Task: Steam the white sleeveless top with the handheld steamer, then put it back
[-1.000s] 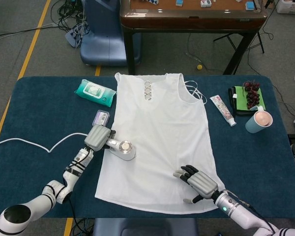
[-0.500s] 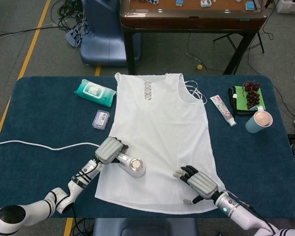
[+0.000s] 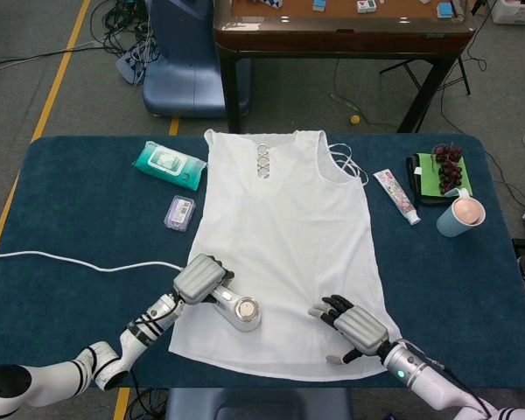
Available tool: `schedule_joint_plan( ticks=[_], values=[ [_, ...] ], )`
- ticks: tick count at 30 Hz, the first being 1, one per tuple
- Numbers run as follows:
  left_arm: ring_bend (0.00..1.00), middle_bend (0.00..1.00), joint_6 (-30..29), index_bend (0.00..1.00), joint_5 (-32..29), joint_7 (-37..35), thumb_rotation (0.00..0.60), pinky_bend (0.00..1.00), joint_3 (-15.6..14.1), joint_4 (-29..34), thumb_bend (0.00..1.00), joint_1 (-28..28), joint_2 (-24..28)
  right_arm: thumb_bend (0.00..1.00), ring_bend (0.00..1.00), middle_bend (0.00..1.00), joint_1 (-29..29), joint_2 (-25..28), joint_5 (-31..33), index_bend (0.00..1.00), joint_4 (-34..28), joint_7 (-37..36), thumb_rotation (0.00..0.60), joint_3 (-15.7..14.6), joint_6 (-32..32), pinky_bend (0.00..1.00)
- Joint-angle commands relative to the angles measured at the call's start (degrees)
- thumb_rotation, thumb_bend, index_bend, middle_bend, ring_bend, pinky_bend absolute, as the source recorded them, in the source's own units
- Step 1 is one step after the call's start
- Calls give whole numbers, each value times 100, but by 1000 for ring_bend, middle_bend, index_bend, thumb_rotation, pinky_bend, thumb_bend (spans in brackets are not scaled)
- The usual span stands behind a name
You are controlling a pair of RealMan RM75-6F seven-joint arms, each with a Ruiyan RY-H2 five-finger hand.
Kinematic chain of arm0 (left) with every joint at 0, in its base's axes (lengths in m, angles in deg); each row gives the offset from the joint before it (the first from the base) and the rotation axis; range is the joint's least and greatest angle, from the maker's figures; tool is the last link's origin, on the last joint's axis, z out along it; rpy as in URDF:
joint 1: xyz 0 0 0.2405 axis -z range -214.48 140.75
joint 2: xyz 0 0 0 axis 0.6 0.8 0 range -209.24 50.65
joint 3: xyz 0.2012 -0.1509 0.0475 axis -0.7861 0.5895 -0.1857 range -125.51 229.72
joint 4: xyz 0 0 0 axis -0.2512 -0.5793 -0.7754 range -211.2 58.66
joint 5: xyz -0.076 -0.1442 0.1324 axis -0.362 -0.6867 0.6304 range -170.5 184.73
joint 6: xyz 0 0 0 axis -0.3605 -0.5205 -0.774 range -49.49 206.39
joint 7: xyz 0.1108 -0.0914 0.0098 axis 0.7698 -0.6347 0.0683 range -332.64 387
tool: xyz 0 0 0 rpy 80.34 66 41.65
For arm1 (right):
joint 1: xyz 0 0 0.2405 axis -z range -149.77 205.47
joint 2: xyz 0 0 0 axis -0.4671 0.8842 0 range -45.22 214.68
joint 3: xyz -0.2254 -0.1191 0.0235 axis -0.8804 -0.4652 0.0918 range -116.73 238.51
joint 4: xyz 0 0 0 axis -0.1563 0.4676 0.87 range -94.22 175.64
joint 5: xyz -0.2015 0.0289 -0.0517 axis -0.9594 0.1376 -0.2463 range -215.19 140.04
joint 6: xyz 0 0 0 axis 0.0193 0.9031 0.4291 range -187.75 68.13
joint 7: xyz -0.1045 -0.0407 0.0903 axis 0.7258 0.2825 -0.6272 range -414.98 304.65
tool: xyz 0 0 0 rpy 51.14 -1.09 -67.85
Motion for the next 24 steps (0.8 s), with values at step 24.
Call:
schedule_joint_plan(
  ticks=[24],
  values=[
    [648,768,-128,874,-14,-553,600,618,-56,-1754,246,-192,-40,240,0,132,13,39,69,39,-193,253,459,60,-3,15]
  ],
)
